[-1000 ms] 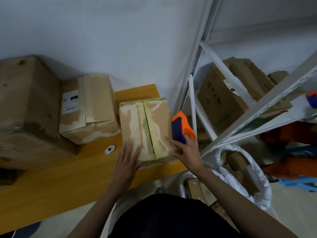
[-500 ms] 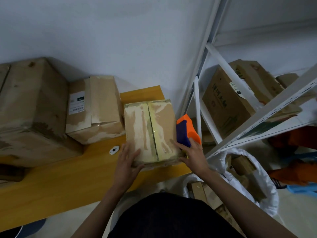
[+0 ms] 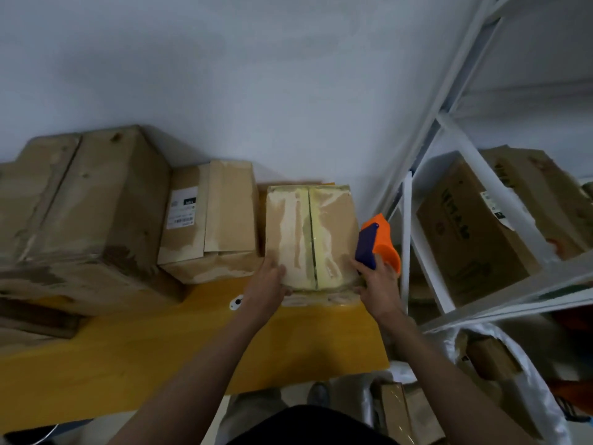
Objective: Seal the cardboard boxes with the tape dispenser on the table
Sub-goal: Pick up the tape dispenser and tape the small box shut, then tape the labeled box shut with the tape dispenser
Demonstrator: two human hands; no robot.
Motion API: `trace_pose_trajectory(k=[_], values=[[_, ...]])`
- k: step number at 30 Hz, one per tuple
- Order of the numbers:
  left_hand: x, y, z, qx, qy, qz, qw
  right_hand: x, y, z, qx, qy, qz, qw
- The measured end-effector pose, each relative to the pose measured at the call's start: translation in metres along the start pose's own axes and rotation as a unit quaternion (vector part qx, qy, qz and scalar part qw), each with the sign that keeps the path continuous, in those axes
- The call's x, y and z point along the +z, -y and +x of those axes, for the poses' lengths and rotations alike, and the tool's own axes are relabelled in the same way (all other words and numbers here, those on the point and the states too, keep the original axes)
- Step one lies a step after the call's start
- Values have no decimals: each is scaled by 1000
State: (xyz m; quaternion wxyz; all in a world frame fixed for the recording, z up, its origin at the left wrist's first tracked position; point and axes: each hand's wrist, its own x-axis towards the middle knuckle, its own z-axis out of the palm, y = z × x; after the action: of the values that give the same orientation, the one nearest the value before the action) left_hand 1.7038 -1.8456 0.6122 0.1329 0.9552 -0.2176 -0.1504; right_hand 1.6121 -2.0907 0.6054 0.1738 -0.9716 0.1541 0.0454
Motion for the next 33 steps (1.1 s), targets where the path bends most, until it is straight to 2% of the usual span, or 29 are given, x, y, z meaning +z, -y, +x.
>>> trace_pose_trajectory(k=[4,9,15,21,24,26,28,30,33], values=[[-8,-5,30,7,-2,26,1000,-9,-1,35,46,1,35,998],[-13,1,69,13,-6,8,1000,-9,7,73,9,-25,-27,999],[-19,8,102,30,-23,1,999,-7,14,103,31,-25,-78,996],[-16,10,108,34,-31,-16,999,-5,20,111,38,-38,-116,992],[-27,9,104,25,3,-28,999,-13,30,108,53,-16,-138,989],[-39,7,98,25,35,-62,997,-20,41,106,68,-2,-138,988],[-51,8,81,23,22,-105,994,-23,53,101,81,2,-134,988],[-58,13,57,31,-30,-112,993,-22,64,92,86,-37,-88,992],[-70,33,21,8,-77,-104,992,-21,86,72,48,-131,8,990]])
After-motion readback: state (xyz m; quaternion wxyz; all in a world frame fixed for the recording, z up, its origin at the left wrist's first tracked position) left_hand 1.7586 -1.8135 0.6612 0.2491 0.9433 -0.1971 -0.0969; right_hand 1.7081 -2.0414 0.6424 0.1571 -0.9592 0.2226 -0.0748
